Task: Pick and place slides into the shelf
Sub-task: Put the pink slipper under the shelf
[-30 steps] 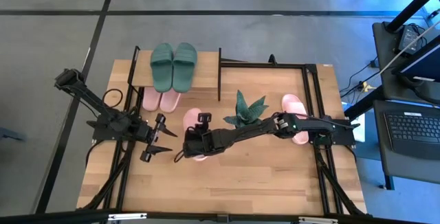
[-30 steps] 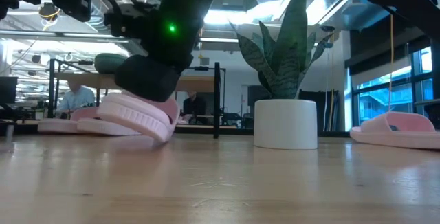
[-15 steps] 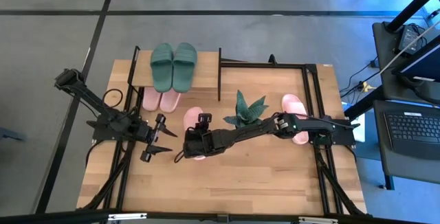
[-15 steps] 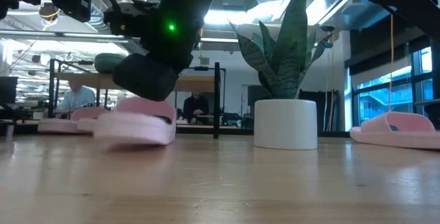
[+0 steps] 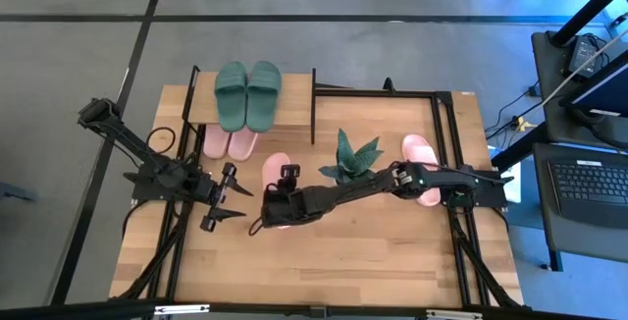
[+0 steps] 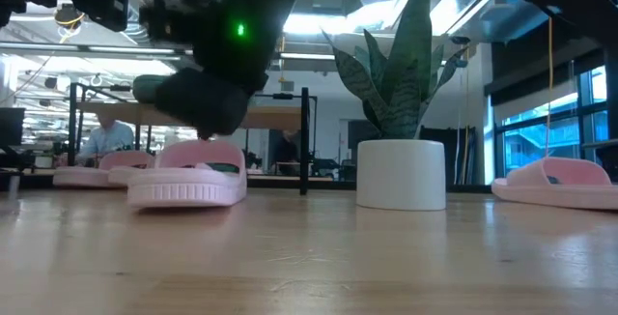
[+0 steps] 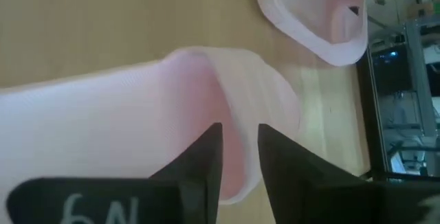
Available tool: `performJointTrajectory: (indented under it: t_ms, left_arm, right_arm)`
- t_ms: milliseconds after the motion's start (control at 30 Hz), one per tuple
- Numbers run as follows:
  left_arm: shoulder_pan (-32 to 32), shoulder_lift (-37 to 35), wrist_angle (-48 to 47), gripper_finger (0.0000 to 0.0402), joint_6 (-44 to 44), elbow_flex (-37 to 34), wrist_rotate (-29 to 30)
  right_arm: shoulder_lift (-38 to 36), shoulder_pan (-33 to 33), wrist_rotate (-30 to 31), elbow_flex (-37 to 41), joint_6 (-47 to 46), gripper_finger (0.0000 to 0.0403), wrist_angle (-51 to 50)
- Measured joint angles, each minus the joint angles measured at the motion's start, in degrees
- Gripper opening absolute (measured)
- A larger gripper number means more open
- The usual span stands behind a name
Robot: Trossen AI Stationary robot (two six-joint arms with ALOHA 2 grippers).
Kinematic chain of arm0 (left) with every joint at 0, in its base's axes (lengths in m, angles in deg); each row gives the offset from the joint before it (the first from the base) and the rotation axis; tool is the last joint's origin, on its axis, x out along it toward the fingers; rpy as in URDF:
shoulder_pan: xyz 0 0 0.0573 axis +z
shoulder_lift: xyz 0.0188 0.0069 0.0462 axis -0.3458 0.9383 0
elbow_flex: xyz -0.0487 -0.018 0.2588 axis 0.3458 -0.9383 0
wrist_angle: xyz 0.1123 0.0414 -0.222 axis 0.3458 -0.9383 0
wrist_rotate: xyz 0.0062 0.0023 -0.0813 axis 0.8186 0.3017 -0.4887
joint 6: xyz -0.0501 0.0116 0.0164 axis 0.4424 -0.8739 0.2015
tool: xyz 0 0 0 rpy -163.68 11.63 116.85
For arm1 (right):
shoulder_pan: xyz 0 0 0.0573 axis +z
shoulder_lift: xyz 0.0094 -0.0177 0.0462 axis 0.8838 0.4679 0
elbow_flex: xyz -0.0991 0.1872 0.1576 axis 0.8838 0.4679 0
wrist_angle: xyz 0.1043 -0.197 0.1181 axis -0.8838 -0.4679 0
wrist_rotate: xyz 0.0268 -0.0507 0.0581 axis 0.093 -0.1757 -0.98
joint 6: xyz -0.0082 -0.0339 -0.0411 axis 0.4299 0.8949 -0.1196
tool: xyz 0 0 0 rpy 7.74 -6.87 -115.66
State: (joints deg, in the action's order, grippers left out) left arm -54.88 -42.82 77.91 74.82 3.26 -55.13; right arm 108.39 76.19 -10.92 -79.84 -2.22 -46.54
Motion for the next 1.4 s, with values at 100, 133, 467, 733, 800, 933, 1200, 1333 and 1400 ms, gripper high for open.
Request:
performJointTrajectory:
  t_ms: [100,133,467,733,800,933,1200,1333,1400]
  left_arm:
    - [-0.01,0.00,0.00,0.0240,-0.01,0.00,0.01]
    - [0.00,0.00,0.00,0.0240,-0.01,0.00,0.00]
    - [0.00,0.04,-0.08,0.0240,-0.49,0.00,0.02]
    - [-0.01,0.04,-0.30,0.0240,-0.49,0.00,0.04]
    - [0.00,0.04,-0.49,0.0240,-0.49,0.00,0.02]
    - [0.00,0.04,-1.58,0.0240,-0.45,0.00,0.04]
    - [0.00,0.04,-2.21,0.0240,-0.49,-0.04,0.07]
    - [0.00,0.04,-2.28,0.0240,-0.52,-0.04,0.07]
    - [0.00,0.04,-2.29,0.0240,-0.54,-0.04,0.07]
  right_arm:
    - [-1.93,1.30,0.12,-0.02,1.63,0.0095,0.27]
    - [-2.58,1.75,0.34,-0.19,2.40,0.0095,0.38]
    - [-13.31,6.32,0.39,-0.17,1.14,0.0095,-14.33]
    - [-22.60,11.38,0.59,-0.11,-10.87,0.0095,-30.15]
    - [-24.10,13.31,0.28,-0.11,-12.13,0.0095,-32.13]
    - [-26.68,17.26,1.27,-0.09,-15.87,0.0095,-36.79]
    - [-34.11,25.62,11.10,10.30,-25.78,0.0095,-39.46]
    - [-40.68,27.16,15.26,23.82,-31.54,0.0095,-34.46]
    - [-44.76,26.77,15.91,31.91,-32.34,0.0095,-29.31]
